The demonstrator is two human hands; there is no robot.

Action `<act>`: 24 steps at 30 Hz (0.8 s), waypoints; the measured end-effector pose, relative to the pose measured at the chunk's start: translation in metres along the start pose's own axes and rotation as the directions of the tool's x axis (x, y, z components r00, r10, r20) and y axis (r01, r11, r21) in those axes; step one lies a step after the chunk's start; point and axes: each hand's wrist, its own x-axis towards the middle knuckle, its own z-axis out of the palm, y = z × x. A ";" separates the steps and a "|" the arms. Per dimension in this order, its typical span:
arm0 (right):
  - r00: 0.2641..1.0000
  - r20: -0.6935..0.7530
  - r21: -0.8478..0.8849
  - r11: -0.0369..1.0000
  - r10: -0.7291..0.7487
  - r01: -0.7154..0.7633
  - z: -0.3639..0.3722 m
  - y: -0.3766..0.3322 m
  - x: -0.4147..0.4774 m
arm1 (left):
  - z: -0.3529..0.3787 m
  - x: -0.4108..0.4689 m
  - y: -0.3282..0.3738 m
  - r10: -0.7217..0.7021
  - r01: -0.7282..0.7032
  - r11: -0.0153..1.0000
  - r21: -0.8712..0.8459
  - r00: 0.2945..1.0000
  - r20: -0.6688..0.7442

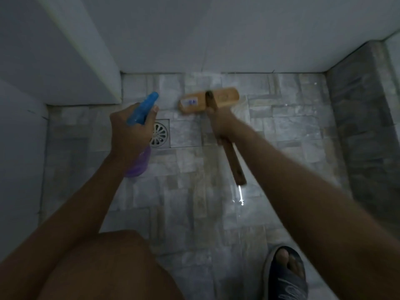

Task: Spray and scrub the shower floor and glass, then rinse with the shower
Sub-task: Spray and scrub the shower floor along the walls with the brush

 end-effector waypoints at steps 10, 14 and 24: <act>0.999 0.014 -0.103 0.994 -0.038 0.039 -0.001 -0.012 0.012 | -0.007 0.004 -0.020 0.013 -0.014 0.999 -0.029 1.000 -0.017; 1.000 -0.021 -0.043 0.999 0.001 -0.002 -0.005 -0.048 0.063 | -0.003 -0.004 -0.007 0.042 -0.041 0.999 0.005 0.999 -0.030; 0.935 0.196 -0.043 0.955 0.297 -0.294 0.027 0.054 -0.102 | -0.010 0.000 -0.010 0.028 -0.028 1.000 0.008 1.000 -0.006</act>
